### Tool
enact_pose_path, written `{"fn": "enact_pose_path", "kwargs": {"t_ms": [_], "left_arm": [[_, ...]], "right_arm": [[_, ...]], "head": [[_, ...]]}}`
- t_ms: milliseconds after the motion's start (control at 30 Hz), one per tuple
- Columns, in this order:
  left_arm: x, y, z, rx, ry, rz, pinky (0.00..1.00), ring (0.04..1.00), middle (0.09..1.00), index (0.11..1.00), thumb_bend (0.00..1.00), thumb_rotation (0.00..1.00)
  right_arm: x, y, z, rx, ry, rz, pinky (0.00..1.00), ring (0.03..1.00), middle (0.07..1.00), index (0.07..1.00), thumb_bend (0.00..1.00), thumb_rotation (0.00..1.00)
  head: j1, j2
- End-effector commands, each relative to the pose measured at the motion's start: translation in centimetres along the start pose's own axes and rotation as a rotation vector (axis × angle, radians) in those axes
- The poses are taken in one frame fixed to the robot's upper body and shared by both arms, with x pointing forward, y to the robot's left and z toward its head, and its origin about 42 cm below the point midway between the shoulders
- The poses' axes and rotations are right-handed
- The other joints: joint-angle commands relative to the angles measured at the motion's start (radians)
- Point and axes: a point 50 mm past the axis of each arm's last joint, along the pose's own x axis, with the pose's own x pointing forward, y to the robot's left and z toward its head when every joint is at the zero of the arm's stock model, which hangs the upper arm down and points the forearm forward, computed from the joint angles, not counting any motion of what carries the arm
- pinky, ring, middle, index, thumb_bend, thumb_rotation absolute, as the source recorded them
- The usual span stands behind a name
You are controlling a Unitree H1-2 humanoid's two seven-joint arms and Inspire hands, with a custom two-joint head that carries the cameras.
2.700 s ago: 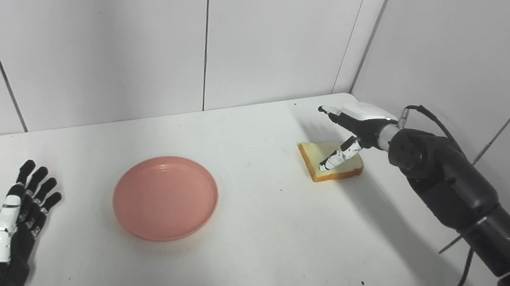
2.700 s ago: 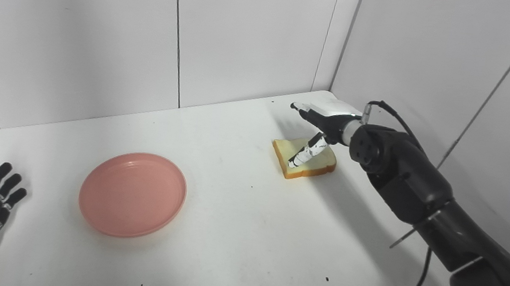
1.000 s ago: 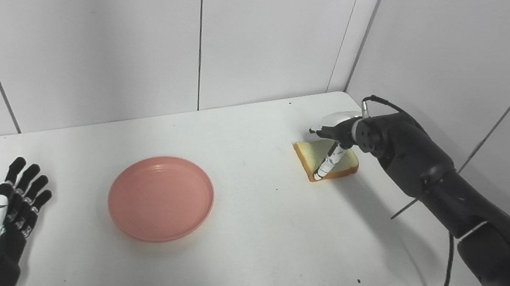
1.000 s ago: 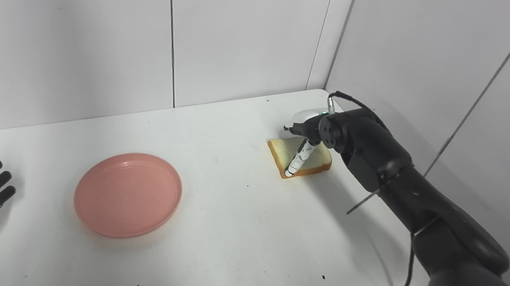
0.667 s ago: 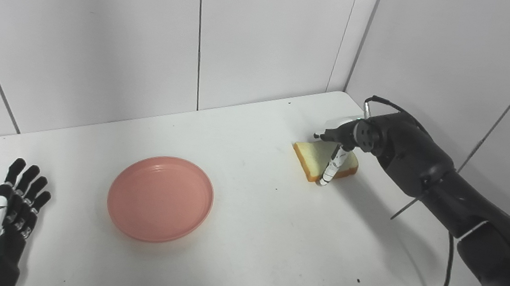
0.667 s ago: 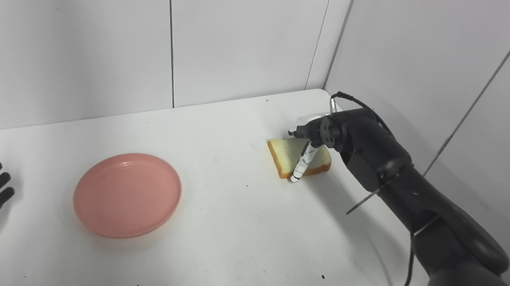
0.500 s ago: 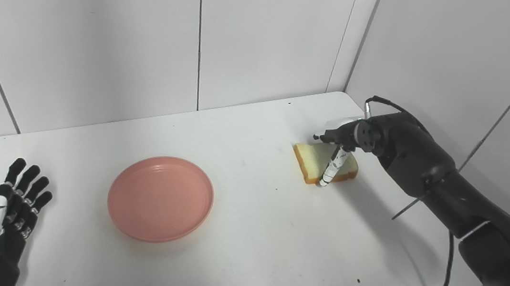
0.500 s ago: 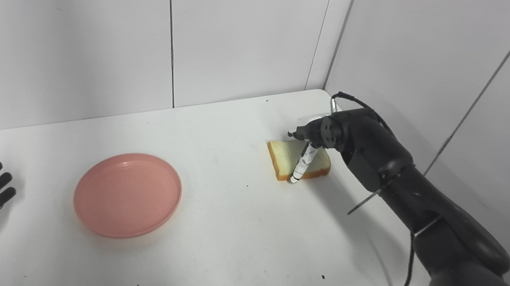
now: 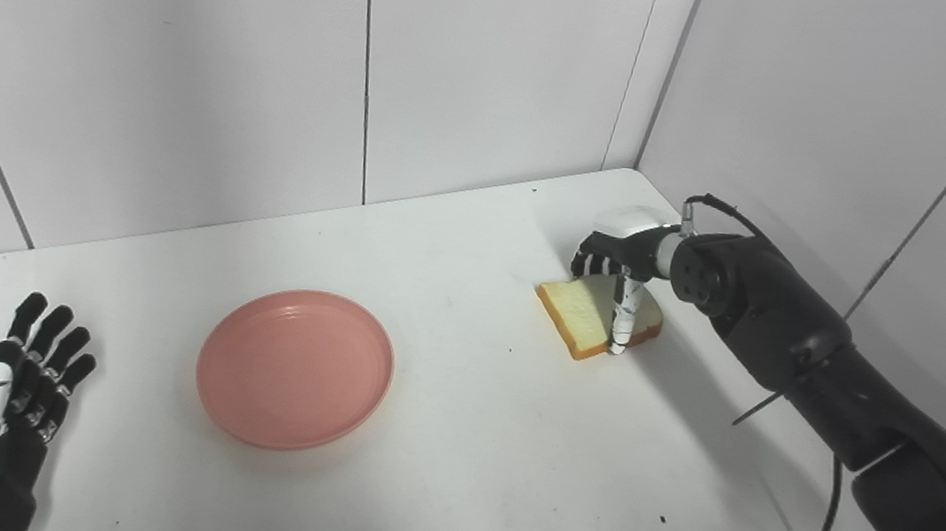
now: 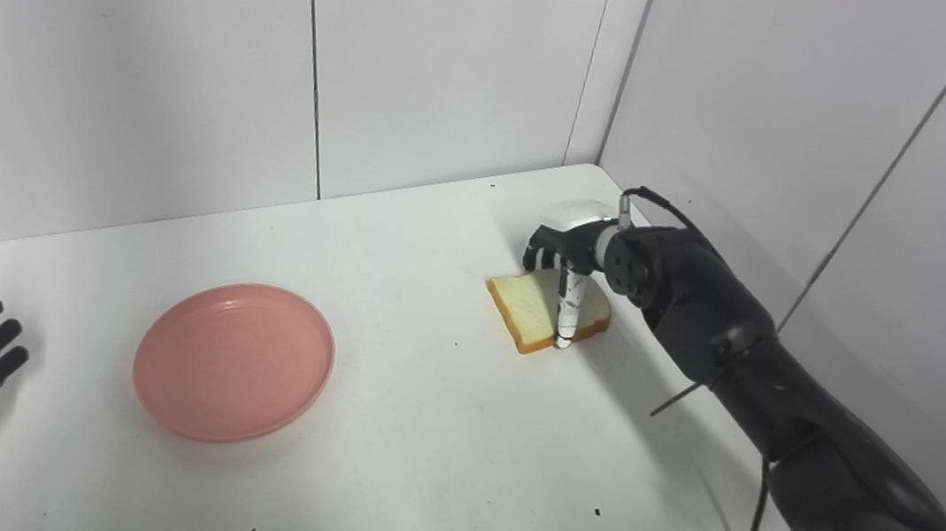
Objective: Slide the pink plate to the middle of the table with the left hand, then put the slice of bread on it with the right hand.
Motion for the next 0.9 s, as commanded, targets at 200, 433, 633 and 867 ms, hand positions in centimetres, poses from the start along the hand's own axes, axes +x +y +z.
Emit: {"fn": "enact_pose_path", "kwargs": {"t_ms": [200, 433, 633, 867], "left_arm": [[0.7, -0.4, 1.7, 0.019, -0.065, -0.021, 0.95, 0.964, 0.984, 0.974, 0.47, 1.0], [0.7, -0.6, 1.7, 0.019, -0.07, -0.014, 0.94, 0.953, 0.973, 0.964, 0.47, 1.0], [0.9, -0.9, 1.6, 0.026, -0.065, -0.017, 0.94, 0.95, 0.971, 0.966, 0.47, 1.0], [0.9, -1.6, 1.5, 0.01, -0.058, -0.014, 0.96, 0.97, 0.979, 0.971, 0.47, 1.0]], "right_arm": [[0.4, -0.8, 0.8, 0.012, -0.044, -0.064, 0.45, 0.513, 0.523, 0.475, 0.52, 0.0], [0.2, -0.9, 1.0, 0.029, -0.054, -0.077, 0.42, 0.478, 0.486, 0.493, 0.53, 0.0], [-0.6, -1.9, 1.0, 0.006, -0.057, -0.118, 0.42, 0.491, 0.489, 0.491, 0.53, 0.0], [-3.3, -5.8, 2.4, 0.042, -0.103, -0.212, 0.48, 0.515, 0.489, 0.494, 0.53, 0.0]], "head": [[0.007, -0.001], [0.016, -0.003], [0.039, -0.009], [0.068, -0.014]]}}
